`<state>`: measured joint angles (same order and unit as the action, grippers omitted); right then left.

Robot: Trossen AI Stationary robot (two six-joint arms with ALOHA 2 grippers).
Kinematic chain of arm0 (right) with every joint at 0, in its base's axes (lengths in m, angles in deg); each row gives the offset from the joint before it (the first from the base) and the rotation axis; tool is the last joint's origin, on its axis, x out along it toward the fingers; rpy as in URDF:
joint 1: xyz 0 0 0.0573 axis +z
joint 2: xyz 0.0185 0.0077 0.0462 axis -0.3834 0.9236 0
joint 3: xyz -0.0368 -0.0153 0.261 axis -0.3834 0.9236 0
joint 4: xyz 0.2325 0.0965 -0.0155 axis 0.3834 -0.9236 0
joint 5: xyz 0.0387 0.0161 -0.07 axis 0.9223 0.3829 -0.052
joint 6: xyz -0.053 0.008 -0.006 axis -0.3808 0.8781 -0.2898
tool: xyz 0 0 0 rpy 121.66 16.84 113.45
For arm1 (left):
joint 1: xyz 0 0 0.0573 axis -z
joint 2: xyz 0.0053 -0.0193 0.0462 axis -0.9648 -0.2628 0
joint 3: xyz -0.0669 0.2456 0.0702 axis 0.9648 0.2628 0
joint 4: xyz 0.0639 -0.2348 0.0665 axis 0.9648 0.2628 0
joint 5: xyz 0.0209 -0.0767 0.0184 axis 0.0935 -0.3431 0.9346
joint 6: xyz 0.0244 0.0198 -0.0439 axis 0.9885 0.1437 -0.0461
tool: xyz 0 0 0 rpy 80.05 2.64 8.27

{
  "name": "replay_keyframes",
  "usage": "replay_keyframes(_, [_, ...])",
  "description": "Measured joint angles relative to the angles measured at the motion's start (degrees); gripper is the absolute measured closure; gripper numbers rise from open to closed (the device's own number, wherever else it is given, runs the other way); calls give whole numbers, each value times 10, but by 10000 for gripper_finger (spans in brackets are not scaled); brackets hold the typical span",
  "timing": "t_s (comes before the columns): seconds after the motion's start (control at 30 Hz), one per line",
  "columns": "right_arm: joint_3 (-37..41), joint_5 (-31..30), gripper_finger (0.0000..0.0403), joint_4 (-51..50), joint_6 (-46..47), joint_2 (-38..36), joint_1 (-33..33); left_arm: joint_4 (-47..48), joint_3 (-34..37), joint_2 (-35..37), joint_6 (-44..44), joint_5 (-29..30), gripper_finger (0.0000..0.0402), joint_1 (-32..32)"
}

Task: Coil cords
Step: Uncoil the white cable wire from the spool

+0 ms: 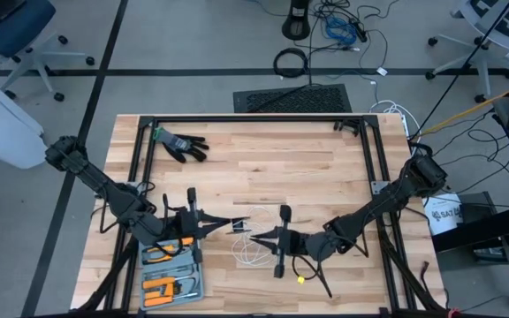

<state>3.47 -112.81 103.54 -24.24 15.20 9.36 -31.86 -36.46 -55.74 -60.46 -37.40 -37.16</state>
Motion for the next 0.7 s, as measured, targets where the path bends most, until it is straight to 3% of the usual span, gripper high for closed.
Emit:
replay_keyframes(0.33, [0, -38, 402, -47, 88, 0, 57, 3, 0, 0, 73, 2, 401, 28])
replay_keyframes(0.53, [0, -54, 402, -35, 81, -23, 92, 30, 0, 0, 121, 5, 401, 42])
replay_keyframes(0.7, [0, -70, 403, 18, 17, -45, 111, 61, 0, 0, 125, 29, 401, 45])
